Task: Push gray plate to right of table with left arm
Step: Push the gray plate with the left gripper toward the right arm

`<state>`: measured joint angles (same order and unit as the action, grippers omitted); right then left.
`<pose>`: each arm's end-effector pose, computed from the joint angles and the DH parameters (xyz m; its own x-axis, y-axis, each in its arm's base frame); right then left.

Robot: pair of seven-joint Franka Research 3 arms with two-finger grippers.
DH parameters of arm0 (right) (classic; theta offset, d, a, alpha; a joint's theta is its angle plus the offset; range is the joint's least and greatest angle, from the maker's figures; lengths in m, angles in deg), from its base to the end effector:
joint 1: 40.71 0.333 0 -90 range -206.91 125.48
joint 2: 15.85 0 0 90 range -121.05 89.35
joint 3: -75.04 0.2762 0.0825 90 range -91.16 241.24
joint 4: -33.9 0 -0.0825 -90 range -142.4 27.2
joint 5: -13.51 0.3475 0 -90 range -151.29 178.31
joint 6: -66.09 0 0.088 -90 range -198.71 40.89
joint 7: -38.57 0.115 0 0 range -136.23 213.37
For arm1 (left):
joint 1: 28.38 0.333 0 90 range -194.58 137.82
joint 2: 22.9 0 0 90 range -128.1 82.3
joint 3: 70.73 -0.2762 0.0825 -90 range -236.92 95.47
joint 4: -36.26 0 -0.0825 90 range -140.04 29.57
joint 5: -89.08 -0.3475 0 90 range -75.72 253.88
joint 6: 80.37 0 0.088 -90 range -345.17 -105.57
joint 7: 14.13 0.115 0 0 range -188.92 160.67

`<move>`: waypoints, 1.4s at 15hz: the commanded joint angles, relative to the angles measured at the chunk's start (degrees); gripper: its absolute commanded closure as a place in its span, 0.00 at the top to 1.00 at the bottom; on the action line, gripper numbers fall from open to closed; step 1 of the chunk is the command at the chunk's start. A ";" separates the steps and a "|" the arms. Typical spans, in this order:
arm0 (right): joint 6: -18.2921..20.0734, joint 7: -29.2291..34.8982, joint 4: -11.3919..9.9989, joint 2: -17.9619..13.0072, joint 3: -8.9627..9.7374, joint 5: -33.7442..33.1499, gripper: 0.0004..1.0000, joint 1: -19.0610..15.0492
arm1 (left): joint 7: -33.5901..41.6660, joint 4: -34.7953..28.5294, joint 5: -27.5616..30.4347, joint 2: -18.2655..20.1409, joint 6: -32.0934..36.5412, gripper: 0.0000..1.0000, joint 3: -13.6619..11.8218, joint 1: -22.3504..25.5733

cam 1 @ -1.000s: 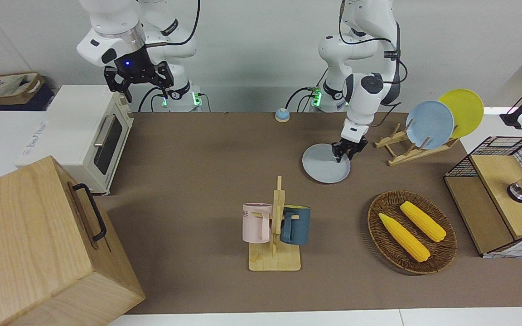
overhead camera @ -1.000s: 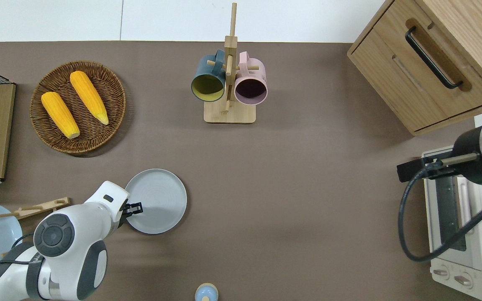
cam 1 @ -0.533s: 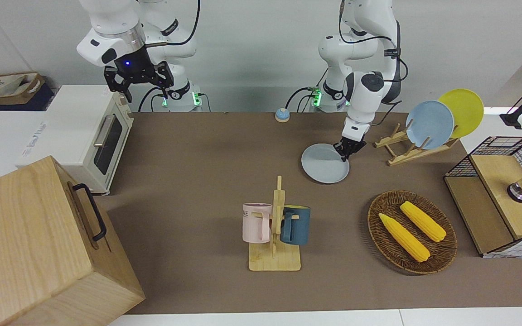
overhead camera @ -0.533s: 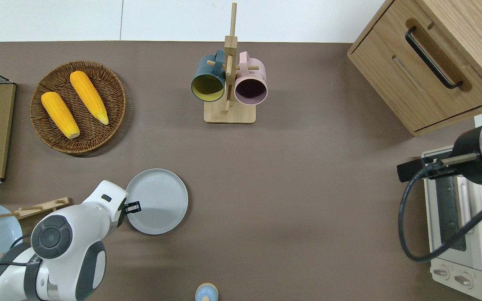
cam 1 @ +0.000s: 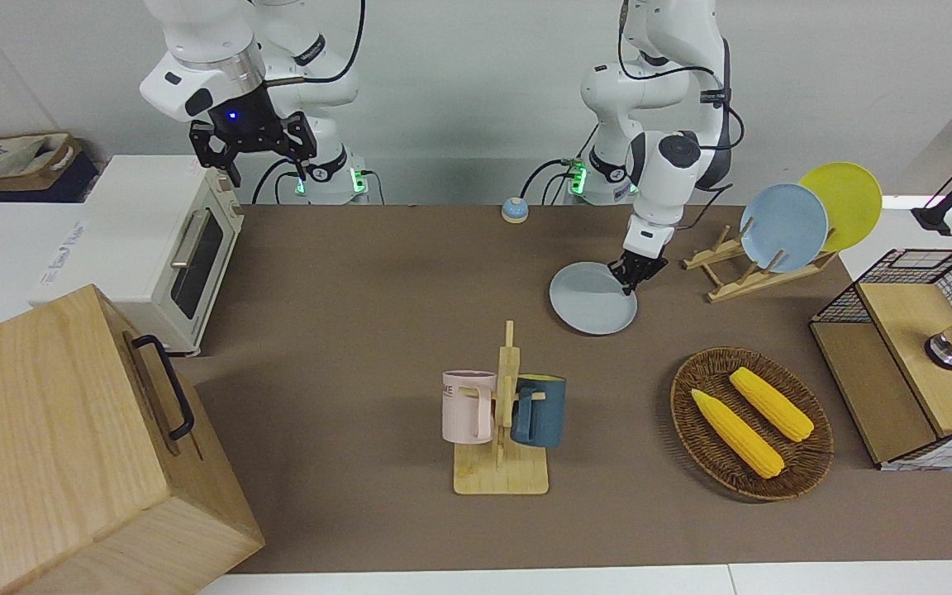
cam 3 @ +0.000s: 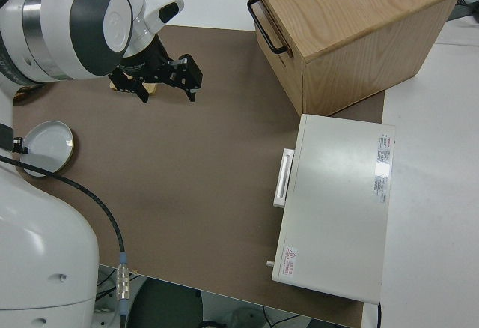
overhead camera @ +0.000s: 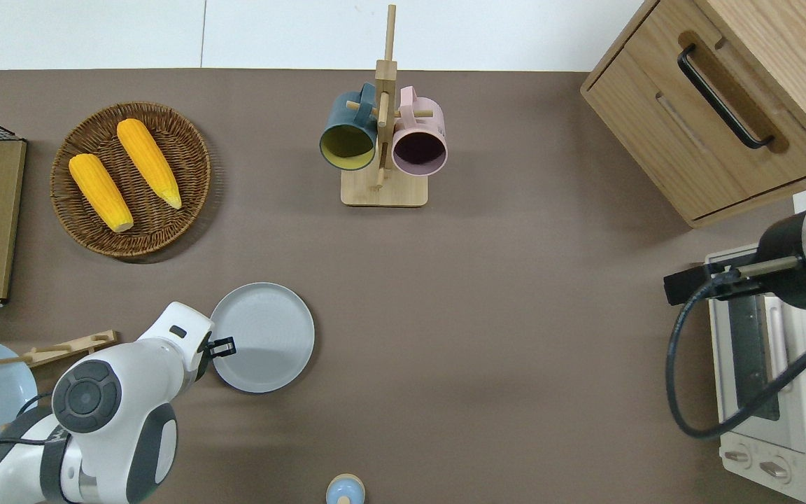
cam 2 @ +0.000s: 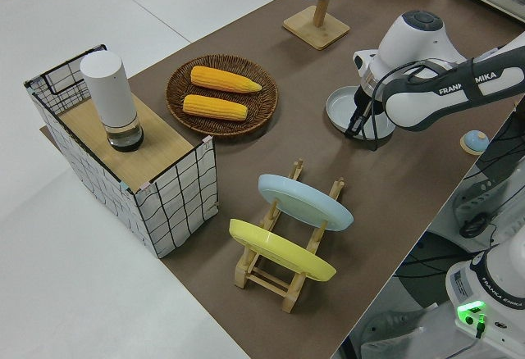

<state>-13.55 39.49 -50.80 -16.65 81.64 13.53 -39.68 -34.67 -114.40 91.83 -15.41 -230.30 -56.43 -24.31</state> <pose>0.4902 0.0662 0.6080 0.9904 0.1164 -0.0743 0.1169 -0.9931 0.0025 0.4147 -0.0714 0.2834 0.9696 0.2192 0.1084 0.2164 -0.9756 0.0368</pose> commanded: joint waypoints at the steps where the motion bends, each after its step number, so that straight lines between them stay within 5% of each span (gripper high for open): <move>1: 0.89 0.74 0.50 -0.17 0.96 0.33 0.98 -1.13 | -4.84 -0.95 0.15 -1.43 -1.68 0.02 1.16 -0.73; 12: 0.89 0.74 0.50 -0.17 0.87 0.33 0.98 -1.13 | -29.34 2.91 0.07 -5.20 -2.56 0.02 14.95 -2.22; 21: 0.89 0.74 0.50 -0.17 0.96 0.33 0.98 -1.13 | -63.26 11.08 -21.18 -15.04 -2.30 0.01 15.85 -11.79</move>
<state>-13.55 39.49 -50.80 -16.65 81.64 13.53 -39.68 -86.92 -107.06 77.82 -22.96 -232.34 -40.51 -32.22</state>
